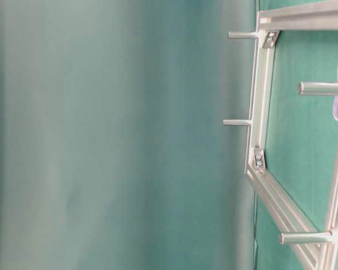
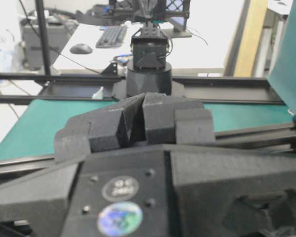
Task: Find the location of the shaft and insert the gear.
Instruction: 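Move the right gripper toward the blue gear lying on the table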
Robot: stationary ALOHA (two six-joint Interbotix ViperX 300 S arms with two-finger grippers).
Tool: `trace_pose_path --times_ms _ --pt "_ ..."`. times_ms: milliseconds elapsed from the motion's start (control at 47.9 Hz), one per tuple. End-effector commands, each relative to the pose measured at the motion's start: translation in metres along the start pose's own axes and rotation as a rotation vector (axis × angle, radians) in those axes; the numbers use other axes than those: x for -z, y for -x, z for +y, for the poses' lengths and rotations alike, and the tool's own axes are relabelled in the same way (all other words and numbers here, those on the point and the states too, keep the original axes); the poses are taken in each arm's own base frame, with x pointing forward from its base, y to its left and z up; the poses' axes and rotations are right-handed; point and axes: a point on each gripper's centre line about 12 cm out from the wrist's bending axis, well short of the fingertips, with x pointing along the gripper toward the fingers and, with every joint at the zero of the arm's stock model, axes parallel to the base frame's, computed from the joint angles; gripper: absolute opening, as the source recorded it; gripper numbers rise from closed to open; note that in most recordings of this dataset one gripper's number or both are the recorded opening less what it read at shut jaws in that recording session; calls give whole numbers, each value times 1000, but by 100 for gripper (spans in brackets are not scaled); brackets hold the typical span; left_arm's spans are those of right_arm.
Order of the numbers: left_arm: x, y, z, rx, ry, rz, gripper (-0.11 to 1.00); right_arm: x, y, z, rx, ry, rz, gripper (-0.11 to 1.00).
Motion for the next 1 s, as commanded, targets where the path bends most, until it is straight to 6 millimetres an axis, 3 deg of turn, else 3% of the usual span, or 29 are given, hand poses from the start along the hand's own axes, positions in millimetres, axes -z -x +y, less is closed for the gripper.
trace_pose_path --times_ms 0,313,396,480,668,730,793,980 --pt "-10 -6 2 -13 8 -12 1 -10 -5 -1 4 -6 -18 -1" --pt "-11 -5 2 -13 16 0 1 -11 -8 -1 7 -26 104 0" --pt "-9 -5 2 -13 17 11 1 -11 -8 -1 7 -26 120 5" --pt "-9 -4 2 -13 17 15 1 -11 -7 -2 11 -29 127 21" --pt "-9 -4 2 -13 17 18 1 -15 -5 -6 31 -33 115 77" --pt "-8 -4 2 -13 17 26 1 -15 -4 -7 35 -33 113 88" --pt "-6 -5 2 -13 19 35 1 -16 -4 -7 35 -33 111 93" --pt "-7 -4 2 -13 17 35 1 -16 -5 -7 36 -39 124 92"
